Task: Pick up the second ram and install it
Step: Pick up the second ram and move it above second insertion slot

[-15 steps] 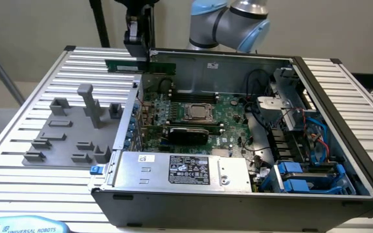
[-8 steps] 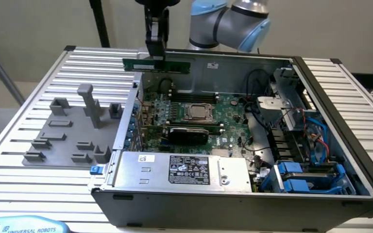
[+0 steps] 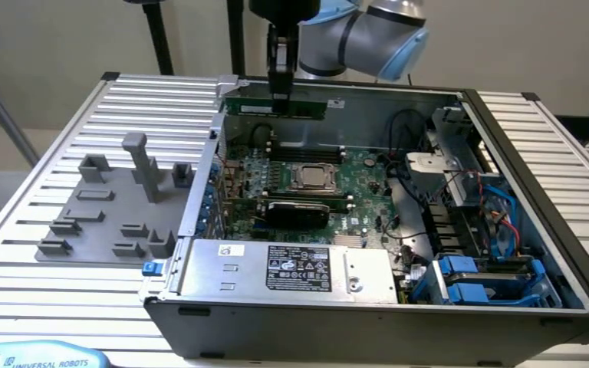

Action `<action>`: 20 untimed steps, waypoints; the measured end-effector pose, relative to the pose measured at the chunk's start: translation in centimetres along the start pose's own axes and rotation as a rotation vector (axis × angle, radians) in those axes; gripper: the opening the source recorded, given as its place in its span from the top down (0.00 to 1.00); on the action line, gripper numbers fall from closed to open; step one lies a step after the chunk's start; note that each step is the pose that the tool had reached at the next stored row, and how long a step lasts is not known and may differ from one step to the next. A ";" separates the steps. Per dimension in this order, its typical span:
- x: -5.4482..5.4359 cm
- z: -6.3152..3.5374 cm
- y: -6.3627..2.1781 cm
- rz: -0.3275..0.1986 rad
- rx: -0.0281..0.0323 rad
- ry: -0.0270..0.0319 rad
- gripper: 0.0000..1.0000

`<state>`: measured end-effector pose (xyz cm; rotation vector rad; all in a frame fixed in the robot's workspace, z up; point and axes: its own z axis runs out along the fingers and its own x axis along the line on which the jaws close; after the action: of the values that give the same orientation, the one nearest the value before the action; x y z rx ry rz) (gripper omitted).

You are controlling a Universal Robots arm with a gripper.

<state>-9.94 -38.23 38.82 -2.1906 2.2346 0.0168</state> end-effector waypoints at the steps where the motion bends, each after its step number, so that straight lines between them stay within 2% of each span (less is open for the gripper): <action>1: -0.1 0.18 -0.44 0.000 0.0000 0.0000 0.86; 4: -0.2 0.74 -1.63 0.004 -0.0001 0.0000 0.86; 11: -0.3 2.01 -3.57 0.023 -0.0004 0.0001 0.86; 15: -0.5 2.73 -4.33 0.030 -0.0003 0.0000 0.86; 20: -1.4 3.67 -5.02 0.030 -0.0004 0.0001 0.86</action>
<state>-4.90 -36.85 35.19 -2.1568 2.2680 0.0174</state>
